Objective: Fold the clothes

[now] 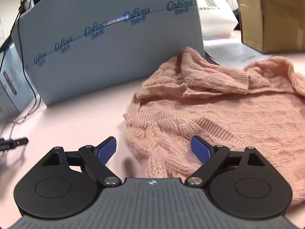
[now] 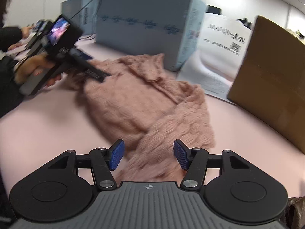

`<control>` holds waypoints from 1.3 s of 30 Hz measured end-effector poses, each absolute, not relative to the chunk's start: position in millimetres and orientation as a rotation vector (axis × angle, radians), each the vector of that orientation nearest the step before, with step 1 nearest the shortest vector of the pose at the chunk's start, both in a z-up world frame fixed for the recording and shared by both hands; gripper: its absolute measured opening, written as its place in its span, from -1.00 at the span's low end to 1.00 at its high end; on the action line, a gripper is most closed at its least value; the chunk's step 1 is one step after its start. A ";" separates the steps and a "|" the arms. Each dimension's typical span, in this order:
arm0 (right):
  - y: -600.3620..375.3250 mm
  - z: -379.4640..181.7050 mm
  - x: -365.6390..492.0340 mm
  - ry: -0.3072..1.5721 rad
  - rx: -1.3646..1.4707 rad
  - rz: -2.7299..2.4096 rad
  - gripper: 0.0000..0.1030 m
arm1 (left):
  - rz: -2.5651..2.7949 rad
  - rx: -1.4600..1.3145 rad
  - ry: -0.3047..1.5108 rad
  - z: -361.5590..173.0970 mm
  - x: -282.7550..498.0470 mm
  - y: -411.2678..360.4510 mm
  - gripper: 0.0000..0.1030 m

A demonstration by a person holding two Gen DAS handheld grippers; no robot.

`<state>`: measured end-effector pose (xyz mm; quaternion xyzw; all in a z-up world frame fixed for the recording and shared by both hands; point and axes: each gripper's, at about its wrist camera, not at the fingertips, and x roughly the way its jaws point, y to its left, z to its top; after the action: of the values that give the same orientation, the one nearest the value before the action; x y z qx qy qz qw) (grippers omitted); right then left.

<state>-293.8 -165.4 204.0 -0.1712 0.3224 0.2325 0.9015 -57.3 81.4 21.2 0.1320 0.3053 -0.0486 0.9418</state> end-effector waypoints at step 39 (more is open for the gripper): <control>-304.0 160.0 -147.8 0.723 -0.337 -0.373 -0.81 | 0.040 0.285 0.579 13.3 -76.4 81.4 0.76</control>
<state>-147.8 -304.0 160.0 -0.1630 0.3501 -0.1808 0.9045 -76.4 81.4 13.3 0.1402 0.2846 0.0199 0.9481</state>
